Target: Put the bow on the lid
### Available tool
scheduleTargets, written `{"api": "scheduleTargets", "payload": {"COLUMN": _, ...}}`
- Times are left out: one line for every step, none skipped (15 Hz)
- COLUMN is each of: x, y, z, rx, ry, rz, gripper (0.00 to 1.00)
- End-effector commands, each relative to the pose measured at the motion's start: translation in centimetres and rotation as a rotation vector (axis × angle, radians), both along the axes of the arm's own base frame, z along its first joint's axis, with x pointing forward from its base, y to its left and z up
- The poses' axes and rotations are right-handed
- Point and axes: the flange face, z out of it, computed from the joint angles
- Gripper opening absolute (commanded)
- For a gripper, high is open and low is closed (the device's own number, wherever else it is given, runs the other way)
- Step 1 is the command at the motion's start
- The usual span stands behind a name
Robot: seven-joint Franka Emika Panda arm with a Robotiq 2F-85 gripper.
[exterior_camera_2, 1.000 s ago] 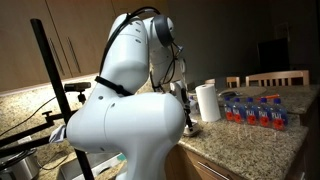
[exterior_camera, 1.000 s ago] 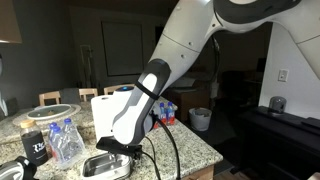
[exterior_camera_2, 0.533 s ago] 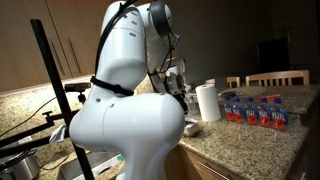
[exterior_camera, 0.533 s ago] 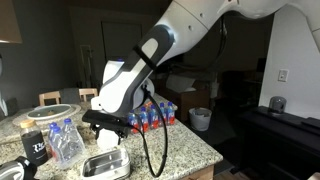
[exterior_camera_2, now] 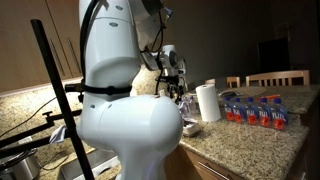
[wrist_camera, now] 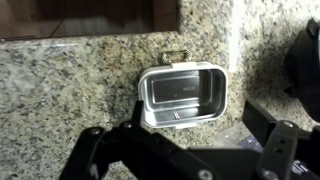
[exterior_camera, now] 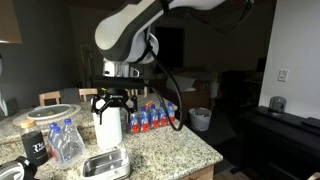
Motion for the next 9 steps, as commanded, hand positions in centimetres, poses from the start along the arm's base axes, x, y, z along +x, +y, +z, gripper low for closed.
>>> {"api": "scheduleTargets", "payload": {"x": -2.1, "y": -4.7, "z": 2.3, "rx": -0.107, "ry": 0.098, "rz": 0.143, "gripper": 1.0}}
{"api": "scheduleTargets", "payload": {"x": -2.5, "y": -6.0, "z": 2.6, "rx": -0.14, "ry": 0.127, "rz": 0.183, "gripper": 1.0}}
{"api": "scheduleTargets", "payload": {"x": -3.0, "y": -7.1, "z": 2.8, "rx": -0.177, "ry": 0.145, "rz": 0.221, "gripper": 1.0}}
{"api": "scheduleTargets", "payload": {"x": -3.4, "y": -8.1, "z": 2.9, "rx": -0.208, "ry": 0.151, "rz": 0.241, "gripper": 1.0}}
{"api": "scheduleTargets", "payload": {"x": -3.7, "y": -8.9, "z": 2.8, "rx": -0.226, "ry": 0.158, "rz": 0.268, "gripper": 1.0}}
{"api": "scheduleTargets", "payload": {"x": -4.2, "y": -9.5, "z": 2.5, "rx": -0.249, "ry": 0.155, "rz": 0.3, "gripper": 1.0}}
{"api": "scheduleTargets", "payload": {"x": -4.5, "y": -10.0, "z": 2.2, "rx": -0.255, "ry": 0.158, "rz": 0.334, "gripper": 1.0}}
{"api": "scheduleTargets", "payload": {"x": -5.0, "y": -10.4, "z": 1.5, "rx": -0.265, "ry": 0.164, "rz": 0.349, "gripper": 1.0}}
{"api": "scheduleTargets", "payload": {"x": -3.4, "y": -8.9, "z": 2.0, "rx": -0.237, "ry": 0.162, "rz": 0.293, "gripper": 1.0}}
